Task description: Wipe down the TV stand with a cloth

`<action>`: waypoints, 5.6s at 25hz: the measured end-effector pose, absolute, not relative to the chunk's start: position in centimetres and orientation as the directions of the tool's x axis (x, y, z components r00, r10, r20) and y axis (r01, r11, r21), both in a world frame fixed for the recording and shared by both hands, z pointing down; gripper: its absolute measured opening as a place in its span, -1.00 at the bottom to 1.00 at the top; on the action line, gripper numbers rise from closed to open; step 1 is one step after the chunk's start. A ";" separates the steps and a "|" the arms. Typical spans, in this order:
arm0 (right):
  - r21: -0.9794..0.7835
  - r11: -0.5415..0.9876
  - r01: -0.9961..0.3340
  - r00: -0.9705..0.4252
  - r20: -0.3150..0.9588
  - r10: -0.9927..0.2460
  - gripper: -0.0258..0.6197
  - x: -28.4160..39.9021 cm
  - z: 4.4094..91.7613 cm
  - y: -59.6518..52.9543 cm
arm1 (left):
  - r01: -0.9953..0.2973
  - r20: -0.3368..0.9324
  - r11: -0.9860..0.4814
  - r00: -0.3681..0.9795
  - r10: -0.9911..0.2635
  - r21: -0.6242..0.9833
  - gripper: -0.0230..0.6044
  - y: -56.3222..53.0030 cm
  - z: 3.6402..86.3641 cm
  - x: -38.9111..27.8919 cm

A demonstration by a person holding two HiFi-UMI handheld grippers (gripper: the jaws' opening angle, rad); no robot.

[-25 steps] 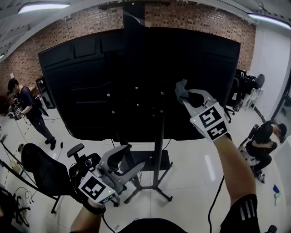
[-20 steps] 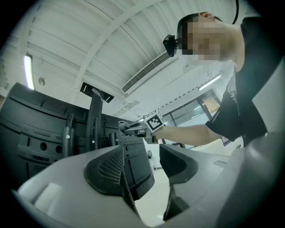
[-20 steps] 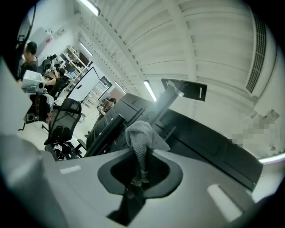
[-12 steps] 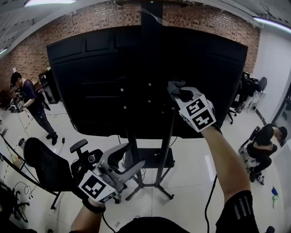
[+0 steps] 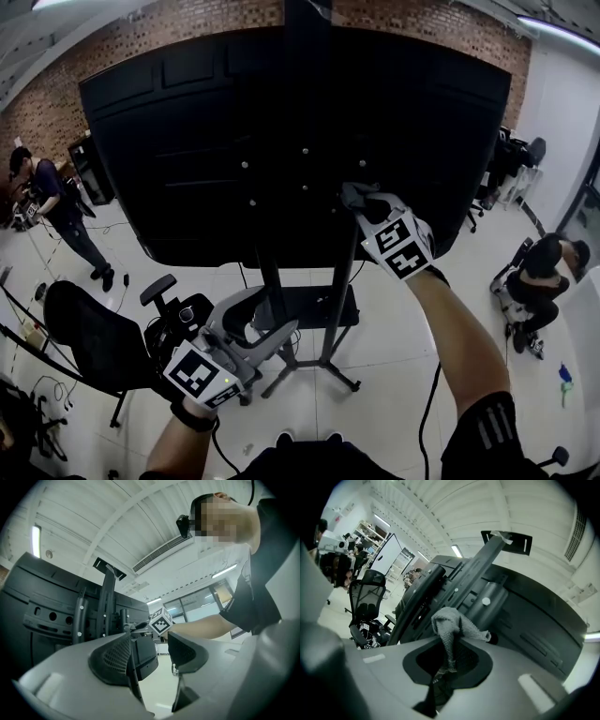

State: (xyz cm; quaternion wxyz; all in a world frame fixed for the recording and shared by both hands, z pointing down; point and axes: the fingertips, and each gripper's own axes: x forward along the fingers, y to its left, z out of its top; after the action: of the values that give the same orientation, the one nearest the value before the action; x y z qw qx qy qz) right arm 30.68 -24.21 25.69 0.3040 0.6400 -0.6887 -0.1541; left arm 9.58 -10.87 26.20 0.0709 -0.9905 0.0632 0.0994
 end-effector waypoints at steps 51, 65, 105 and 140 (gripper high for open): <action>0.157 0.281 -0.947 -0.102 0.682 -0.724 -0.82 31.1 75.3 -24.4 | -0.164 0.083 -0.980 0.984 -0.155 0.114 0.04 -18.4 53.0 14.4; -0.029 0.202 -0.979 -0.138 0.822 -0.553 -0.82 32.0 88.9 -23.6 | -0.175 0.097 -0.975 0.982 -0.163 0.137 0.04 -18.9 57.3 15.5; 0.563 0.334 -0.756 -0.376 0.044 -0.926 -0.82 14.4 17.2 -28.8 | -0.359 -0.221 -0.917 0.922 -0.318 -0.174 0.05 -15.1 30.3 3.5; 0.570 0.347 -0.745 -0.263 0.228 -0.937 -0.82 11.2 30.6 -33.6 | -0.291 -0.182 -0.952 0.945 -0.271 -0.092 0.05 -19.3 33.7 -1.3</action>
State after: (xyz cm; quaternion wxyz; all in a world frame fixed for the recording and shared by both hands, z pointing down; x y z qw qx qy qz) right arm 11.22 -33.60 30.58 0.2713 0.5429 -0.7747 -0.1776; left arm -1.27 -19.33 33.74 0.0588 -0.9844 0.1429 0.0840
